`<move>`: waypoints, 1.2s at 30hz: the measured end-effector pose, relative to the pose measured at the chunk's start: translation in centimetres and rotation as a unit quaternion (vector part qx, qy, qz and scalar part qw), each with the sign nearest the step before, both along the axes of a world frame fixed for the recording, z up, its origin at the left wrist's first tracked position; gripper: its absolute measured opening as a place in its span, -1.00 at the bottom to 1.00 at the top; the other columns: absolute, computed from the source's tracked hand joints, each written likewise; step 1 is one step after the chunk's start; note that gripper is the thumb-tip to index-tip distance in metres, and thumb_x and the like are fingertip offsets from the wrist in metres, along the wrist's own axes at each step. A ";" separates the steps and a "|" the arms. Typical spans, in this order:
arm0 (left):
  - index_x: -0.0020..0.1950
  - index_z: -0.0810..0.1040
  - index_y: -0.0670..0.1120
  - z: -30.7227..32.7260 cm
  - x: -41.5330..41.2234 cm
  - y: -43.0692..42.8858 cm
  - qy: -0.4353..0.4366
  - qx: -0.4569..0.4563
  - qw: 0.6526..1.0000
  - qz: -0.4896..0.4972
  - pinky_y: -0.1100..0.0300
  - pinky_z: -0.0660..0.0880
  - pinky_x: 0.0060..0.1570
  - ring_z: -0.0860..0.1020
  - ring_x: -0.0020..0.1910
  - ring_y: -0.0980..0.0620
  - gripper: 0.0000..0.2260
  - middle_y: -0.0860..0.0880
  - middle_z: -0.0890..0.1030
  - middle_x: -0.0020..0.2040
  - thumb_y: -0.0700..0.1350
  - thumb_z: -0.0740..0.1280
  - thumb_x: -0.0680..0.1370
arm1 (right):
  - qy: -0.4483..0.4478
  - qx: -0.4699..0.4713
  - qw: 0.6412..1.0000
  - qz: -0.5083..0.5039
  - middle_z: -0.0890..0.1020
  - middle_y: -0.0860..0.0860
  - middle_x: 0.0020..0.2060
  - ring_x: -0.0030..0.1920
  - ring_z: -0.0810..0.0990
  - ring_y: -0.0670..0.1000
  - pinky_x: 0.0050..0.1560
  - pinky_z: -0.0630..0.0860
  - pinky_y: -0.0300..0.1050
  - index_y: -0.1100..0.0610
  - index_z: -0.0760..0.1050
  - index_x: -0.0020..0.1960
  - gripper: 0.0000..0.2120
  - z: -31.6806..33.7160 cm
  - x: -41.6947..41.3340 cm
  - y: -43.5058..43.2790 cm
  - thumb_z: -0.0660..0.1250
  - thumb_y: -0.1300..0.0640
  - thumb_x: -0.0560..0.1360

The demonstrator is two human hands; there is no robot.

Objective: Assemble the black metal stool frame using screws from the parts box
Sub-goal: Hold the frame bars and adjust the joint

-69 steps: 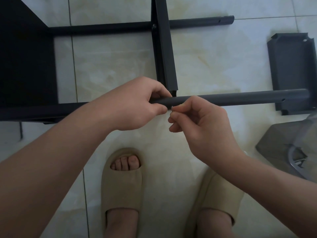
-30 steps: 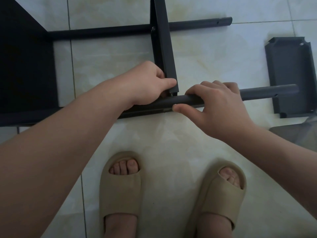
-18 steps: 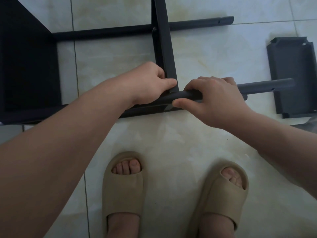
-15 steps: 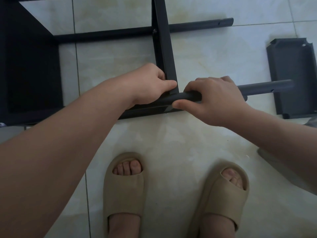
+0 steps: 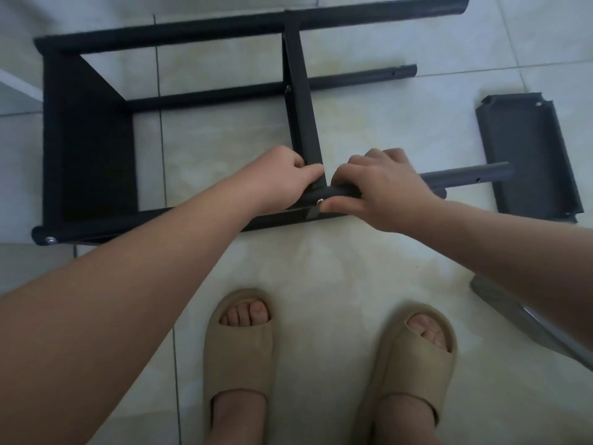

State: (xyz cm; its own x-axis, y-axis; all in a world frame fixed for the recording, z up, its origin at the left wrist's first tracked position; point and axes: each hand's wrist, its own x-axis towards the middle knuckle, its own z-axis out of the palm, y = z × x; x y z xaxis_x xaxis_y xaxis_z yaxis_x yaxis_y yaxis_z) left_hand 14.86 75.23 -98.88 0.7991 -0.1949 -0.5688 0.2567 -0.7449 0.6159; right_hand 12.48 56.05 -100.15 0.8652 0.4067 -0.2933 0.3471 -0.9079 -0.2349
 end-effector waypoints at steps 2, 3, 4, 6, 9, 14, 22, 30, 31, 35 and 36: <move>-0.06 0.55 -0.05 1.2 -0.1 -0.1 0.013 0.028 0.999 0.010 0.10 0.42 -0.10 0.53 -0.12 -0.04 -0.64 -0.01 0.58 -0.14 0.21 0.18 0.63 | 0.023 -0.003 1.000 0.020 0.55 -0.06 0.19 0.35 0.38 0.05 0.42 0.12 0.06 -0.02 0.50 0.30 -0.36 1.0 -0.5 -0.3 0.12 -0.45 0.47; -0.03 0.50 -0.04 2.1 -0.2 0.0 0.014 0.048 0.999 0.014 0.09 0.39 -0.11 0.52 -0.09 -0.03 -0.65 0.00 0.57 -0.09 0.22 0.14 0.64 | 0.033 -0.008 0.999 0.024 0.50 -0.07 0.30 0.45 0.29 0.03 0.48 0.06 0.08 -0.03 0.44 0.39 -0.36 1.6 -0.8 -0.7 0.13 -0.42 0.50; 0.00 0.45 -0.04 3.0 -0.5 0.0 0.007 0.069 0.998 0.013 0.09 0.35 -0.13 0.50 -0.08 -0.03 -0.67 0.02 0.54 -0.08 0.21 0.13 0.65 | 0.036 -0.013 0.999 0.020 0.44 -0.08 0.39 0.52 0.20 0.02 0.52 0.01 0.10 -0.04 0.37 0.46 -0.35 2.4 -1.3 -1.1 0.13 -0.41 0.52; 0.10 0.41 -0.02 5.0 -0.9 -0.3 -0.018 0.099 0.995 -0.001 0.09 0.31 -0.14 0.47 -0.06 -0.04 -0.70 0.00 0.52 -0.03 0.19 0.13 0.65 | 0.027 -0.025 0.999 0.002 0.32 -0.08 0.51 0.59 0.07 0.03 0.56 -0.04 0.14 -0.04 0.26 0.54 -0.32 4.2 -2.5 -2.3 0.10 -0.39 0.55; 0.17 0.43 -0.03 8.4 -1.5 -2.2 -0.053 0.126 0.990 -0.046 0.07 0.36 -0.06 0.51 0.03 -0.10 -0.69 -0.04 0.55 0.05 0.17 0.13 0.66 | 0.006 -0.047 0.999 -0.024 0.18 -0.06 0.59 0.62 -0.03 0.08 0.57 -0.09 0.20 -0.05 0.13 0.60 -0.30 7.0 -5.1 -5.4 0.05 -0.38 0.58; 0.25 0.49 -0.03 11.9 -3.9 -8.2 -0.081 0.173 0.960 -0.203 -0.01 0.46 0.10 0.49 0.17 -0.15 -0.65 -0.09 0.58 0.20 0.16 0.12 0.65 | 0.008 -0.111 0.991 -0.080 -0.09 -0.06 0.65 0.63 -0.22 0.07 0.57 -0.20 0.24 -0.13 -0.14 0.65 -0.28 9.6 -10.9 -12.0 -0.10 -0.39 0.59; 0.43 0.36 -0.03 9.7 -9.7 -21.3 -0.149 0.173 0.854 -0.468 -0.15 0.37 0.31 0.34 0.39 -0.20 -0.57 -0.11 0.41 0.43 0.17 0.14 0.64 | 0.051 -0.158 0.965 -0.203 -0.10 -0.06 0.65 0.63 -0.15 0.10 0.56 -0.09 0.21 -0.13 -0.17 0.64 -0.29 7.1 -20.5 -24.6 -0.09 -0.37 0.59; 0.37 0.41 0.00 1.3 -13.4 -27.7 -0.231 0.118 0.793 -0.551 -0.13 0.24 0.41 0.05 0.56 -0.19 -0.64 -0.13 0.06 0.63 0.08 0.26 0.61 | 0.108 -0.148 0.951 -0.248 0.32 -0.05 0.53 0.49 0.31 0.10 0.39 0.31 0.04 -0.07 0.11 0.62 -0.39 -0.6 -24.0 -30.8 0.11 -0.24 0.64; 0.34 0.43 0.00 0.3 -13.5 -27.7 -0.242 0.117 0.789 -0.553 -0.13 0.21 0.43 0.01 0.57 -0.20 -0.67 -0.12 0.02 0.64 0.08 0.26 0.62 | 0.123 -0.135 0.947 -0.262 0.34 -0.03 0.51 0.47 0.34 0.12 0.38 0.33 0.05 -0.06 0.13 0.62 -0.40 -1.5 -23.7 -31.2 0.13 -0.21 0.65; 0.29 0.47 0.00 -3.1 -13.3 -27.3 -0.277 0.088 0.781 -0.552 -0.10 0.19 0.42 0.02 0.58 -0.18 -0.74 -0.06 0.08 0.64 0.06 0.22 0.65 | 0.146 -0.091 0.941 -0.290 0.46 0.02 0.40 0.32 0.48 0.20 0.22 0.46 0.06 -0.08 0.21 0.57 -0.47 -4.6 -21.3 -32.0 0.20 -0.12 0.64; 0.27 0.48 0.00 -3.5 -13.3 -27.1 -0.289 0.075 0.780 -0.550 -0.09 0.19 0.41 0.04 0.58 -0.18 -0.75 -0.05 0.12 0.63 0.06 0.21 0.65 | 0.146 -0.076 0.942 -0.292 0.49 0.04 0.37 0.28 0.51 0.20 0.16 0.48 0.05 -0.07 0.24 0.56 -0.48 -5.2 -20.4 -32.0 0.23 -0.09 0.63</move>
